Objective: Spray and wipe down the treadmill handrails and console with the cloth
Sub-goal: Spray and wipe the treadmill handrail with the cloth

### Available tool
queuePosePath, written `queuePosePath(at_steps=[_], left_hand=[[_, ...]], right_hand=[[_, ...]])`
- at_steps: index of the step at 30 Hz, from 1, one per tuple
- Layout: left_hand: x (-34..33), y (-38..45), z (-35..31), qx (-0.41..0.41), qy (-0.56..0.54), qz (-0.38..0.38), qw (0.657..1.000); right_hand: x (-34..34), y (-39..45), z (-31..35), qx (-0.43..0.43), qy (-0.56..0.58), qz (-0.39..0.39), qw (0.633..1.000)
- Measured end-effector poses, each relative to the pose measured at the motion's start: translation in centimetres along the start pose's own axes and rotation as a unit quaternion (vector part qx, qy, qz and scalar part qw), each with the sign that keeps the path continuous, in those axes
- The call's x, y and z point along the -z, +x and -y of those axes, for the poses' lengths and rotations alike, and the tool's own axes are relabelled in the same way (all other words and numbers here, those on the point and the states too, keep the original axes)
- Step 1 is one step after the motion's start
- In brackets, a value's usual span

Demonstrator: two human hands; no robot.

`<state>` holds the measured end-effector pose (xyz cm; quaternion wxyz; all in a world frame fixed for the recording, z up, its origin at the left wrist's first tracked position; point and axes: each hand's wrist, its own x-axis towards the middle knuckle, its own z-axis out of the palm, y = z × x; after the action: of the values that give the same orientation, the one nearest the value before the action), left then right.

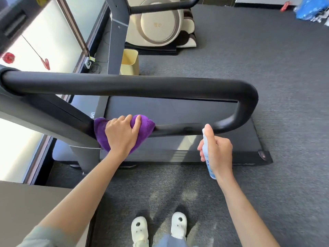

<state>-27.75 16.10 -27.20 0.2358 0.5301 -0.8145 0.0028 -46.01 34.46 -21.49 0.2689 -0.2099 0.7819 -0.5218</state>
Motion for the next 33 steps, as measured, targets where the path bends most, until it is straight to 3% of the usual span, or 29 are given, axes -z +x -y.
queuePosePath(at_steps=[6,10,12,17,20,29,33], left_hand=[[-1.1,-0.4,-11.0,-0.063,-0.041,0.026,0.997],[-1.8,-1.1,-14.6,-0.247,-0.050,0.036,0.967],[-1.7,-0.8,-12.5,-0.282,-0.057,0.063,0.955],[-0.4,0.0,-4.1,-0.243,-0.041,0.095,0.964],[0.0,0.0,-3.1,-0.197,-0.021,0.090,0.976],[-1.5,0.7,-18.3,-0.251,-0.035,0.139,0.957],[-1.5,0.8,-18.7,-0.269,-0.080,0.153,0.948]], right_hand=[[2.2,0.2,-0.5,0.002,-0.015,-0.005,1.000],[3.3,0.5,-0.2,0.011,-0.009,-0.008,1.000],[3.5,0.7,0.0,0.017,-0.006,-0.003,1.000],[4.3,1.1,-0.4,0.016,0.006,-0.004,1.000],[5.1,1.2,-1.1,0.016,0.011,-0.003,1.000],[9.0,1.7,-2.8,0.007,0.029,-0.030,0.999],[10.2,1.6,-2.7,0.017,0.032,-0.043,0.998]])
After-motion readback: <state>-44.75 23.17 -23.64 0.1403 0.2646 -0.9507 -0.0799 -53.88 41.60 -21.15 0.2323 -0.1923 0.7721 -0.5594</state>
